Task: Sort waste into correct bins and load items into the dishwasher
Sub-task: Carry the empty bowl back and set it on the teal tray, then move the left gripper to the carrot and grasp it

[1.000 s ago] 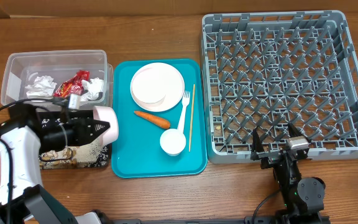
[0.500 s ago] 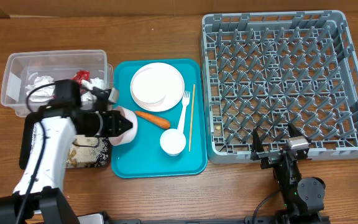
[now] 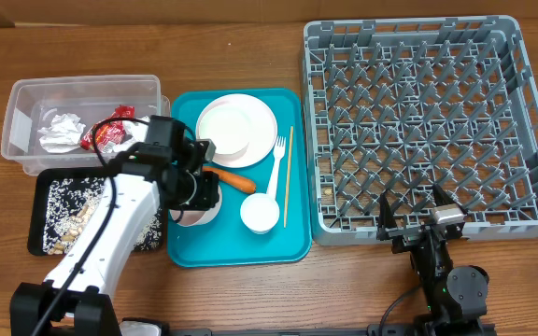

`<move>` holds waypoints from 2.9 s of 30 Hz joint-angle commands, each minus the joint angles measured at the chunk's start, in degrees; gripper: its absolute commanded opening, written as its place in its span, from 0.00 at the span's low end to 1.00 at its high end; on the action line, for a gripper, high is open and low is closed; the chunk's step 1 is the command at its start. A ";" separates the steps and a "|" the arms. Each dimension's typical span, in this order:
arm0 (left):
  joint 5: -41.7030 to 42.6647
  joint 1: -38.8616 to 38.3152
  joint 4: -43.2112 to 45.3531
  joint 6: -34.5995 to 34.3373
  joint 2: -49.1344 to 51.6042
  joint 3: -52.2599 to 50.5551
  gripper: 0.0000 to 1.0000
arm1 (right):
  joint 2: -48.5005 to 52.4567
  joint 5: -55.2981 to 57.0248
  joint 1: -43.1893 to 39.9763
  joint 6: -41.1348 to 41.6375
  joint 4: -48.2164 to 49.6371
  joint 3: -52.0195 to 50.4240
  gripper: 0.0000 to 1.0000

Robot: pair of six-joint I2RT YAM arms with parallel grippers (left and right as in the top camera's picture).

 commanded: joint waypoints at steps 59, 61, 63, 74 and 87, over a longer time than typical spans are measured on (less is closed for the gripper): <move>-7.04 -5.49 -5.81 -11.89 0.20 16.55 0.73 | -0.50 -0.07 0.48 0.22 0.35 -0.61 1.00; -6.80 -5.57 -6.43 -14.80 0.20 20.31 0.77 | -0.50 -0.04 0.48 0.22 0.35 -0.61 1.00; -5.51 -6.01 -5.64 -15.45 0.20 22.97 0.93 | -0.50 -0.07 0.48 0.22 0.35 -0.61 1.00; -3.21 -7.58 0.00 -21.31 0.92 23.98 0.84 | -0.50 -0.04 0.48 0.22 0.35 -0.61 1.00; -19.15 -18.08 -2.16 -40.13 11.26 23.98 0.49 | -0.50 -0.04 0.48 0.22 0.35 -0.61 1.00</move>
